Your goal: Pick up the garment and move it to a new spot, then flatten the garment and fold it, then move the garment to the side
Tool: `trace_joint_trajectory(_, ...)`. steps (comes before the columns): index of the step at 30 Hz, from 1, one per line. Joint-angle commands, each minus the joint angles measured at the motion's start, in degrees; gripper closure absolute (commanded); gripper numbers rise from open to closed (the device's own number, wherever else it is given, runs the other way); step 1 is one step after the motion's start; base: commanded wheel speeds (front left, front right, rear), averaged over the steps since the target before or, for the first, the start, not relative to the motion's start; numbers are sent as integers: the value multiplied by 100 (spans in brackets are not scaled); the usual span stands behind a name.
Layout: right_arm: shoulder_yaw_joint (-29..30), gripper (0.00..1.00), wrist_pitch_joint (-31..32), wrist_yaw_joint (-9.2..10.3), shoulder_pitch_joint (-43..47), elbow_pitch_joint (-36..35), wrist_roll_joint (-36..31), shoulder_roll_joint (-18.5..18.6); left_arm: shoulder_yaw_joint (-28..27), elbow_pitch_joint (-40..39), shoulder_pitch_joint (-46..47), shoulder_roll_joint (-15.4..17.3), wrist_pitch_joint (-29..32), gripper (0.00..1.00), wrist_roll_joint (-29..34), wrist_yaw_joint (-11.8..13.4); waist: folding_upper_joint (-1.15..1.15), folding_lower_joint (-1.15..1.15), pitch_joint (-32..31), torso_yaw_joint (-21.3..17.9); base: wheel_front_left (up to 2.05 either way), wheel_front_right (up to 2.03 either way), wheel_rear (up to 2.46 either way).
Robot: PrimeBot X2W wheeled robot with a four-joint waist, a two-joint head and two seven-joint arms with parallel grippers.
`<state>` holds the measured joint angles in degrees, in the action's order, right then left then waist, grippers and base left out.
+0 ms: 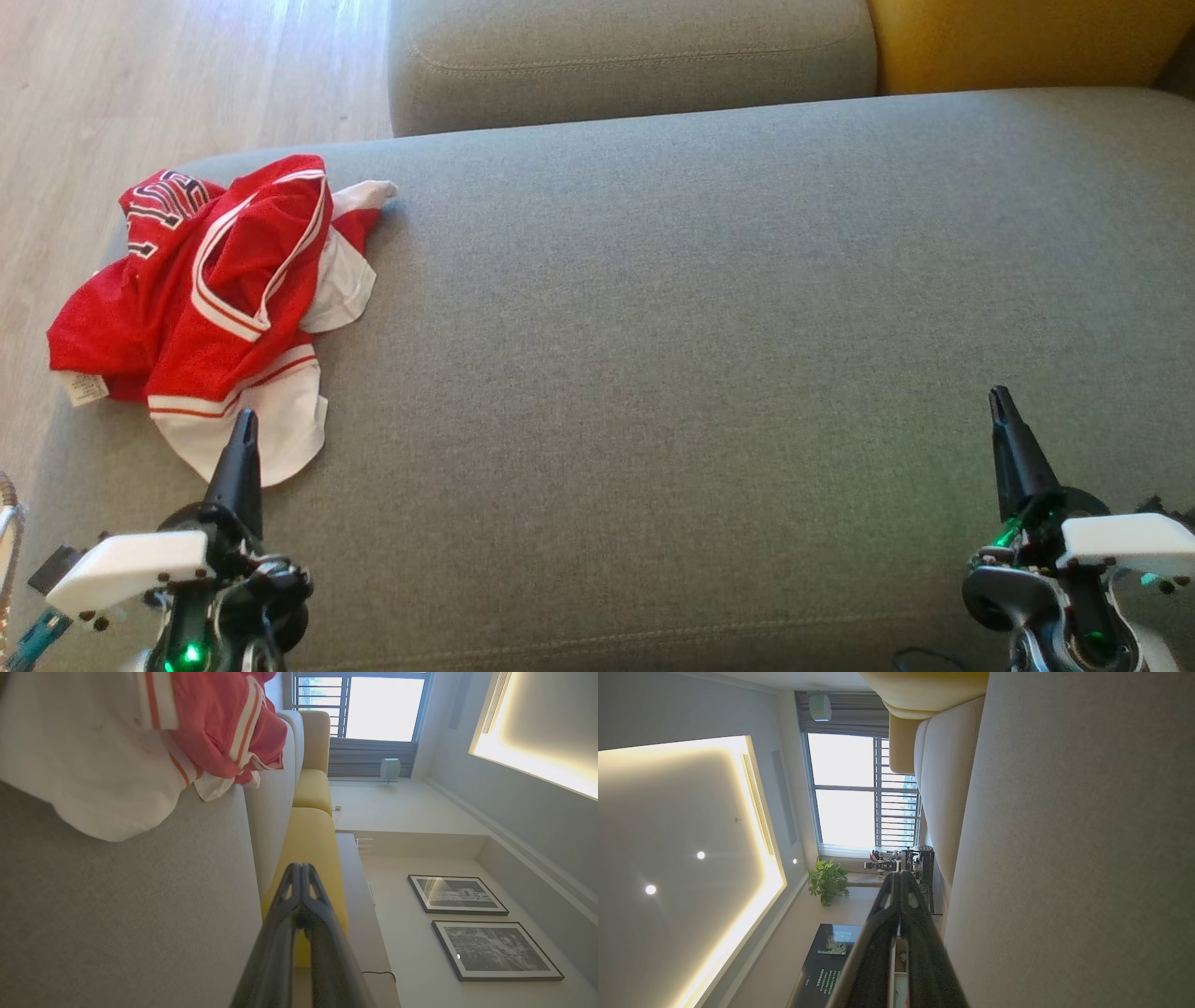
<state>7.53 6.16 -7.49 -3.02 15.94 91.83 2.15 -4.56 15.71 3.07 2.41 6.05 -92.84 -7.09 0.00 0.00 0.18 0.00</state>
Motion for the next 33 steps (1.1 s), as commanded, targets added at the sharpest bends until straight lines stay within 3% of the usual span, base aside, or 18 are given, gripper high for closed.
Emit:
trace_joint_trajectory(1,-104,100,31,0,-316,-191,36,73,-194,-168,312,47,43,100,66,-40,0,0,0,0,0,0,0)
trace_joint_trajectory(33,-104,100,31,0,-316,-191,36,73,-194,-168,312,47,42,100,66,-40,0,0,0,0,0,0,0)
